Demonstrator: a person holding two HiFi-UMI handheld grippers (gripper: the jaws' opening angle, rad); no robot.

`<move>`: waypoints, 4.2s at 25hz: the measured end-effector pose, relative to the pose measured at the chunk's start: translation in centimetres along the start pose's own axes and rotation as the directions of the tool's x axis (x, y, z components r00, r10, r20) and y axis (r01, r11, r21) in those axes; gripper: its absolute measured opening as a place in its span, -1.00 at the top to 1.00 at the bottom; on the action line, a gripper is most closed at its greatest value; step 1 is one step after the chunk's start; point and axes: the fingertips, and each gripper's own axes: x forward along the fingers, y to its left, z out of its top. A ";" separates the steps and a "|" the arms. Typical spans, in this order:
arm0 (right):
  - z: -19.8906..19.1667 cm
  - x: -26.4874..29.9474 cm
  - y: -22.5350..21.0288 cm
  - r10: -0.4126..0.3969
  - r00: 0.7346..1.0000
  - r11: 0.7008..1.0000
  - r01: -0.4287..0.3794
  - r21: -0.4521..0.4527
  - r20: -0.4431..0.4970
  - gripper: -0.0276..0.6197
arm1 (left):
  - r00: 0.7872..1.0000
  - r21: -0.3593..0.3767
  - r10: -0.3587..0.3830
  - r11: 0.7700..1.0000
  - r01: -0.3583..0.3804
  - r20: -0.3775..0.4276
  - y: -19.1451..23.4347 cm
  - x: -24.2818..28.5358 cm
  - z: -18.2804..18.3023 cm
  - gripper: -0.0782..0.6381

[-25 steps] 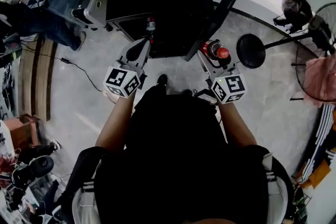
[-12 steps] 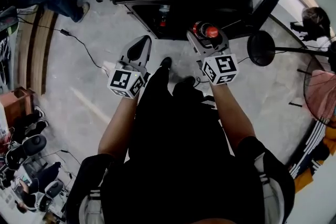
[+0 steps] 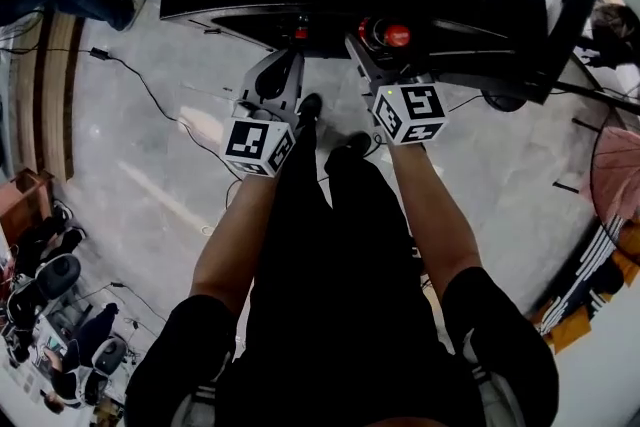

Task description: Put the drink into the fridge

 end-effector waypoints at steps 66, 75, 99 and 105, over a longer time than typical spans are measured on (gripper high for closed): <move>-0.7 -3.4 0.9 -0.032 0.999 0.999 0.032 0.002 -0.003 0.79 | 0.999 0.039 0.020 0.999 -0.018 -0.031 -4.2 4.0 -0.5 0.74; 10.7 -14.7 3.8 0.008 0.995 1.000 -0.008 0.000 0.098 0.85 | 1.000 0.040 0.018 0.999 -0.017 -0.017 -10.4 -3.5 8.3 0.74; 13.7 -36.8 12.2 -0.246 0.922 0.955 0.284 -0.089 0.300 0.85 | 0.985 0.047 -0.100 0.994 0.094 0.139 -5.8 -29.2 15.1 0.74; 11.5 -39.0 16.0 -0.300 0.917 0.946 0.322 -0.042 0.263 0.85 | 0.987 0.051 -0.123 0.992 0.118 0.101 -3.9 -33.9 10.7 0.74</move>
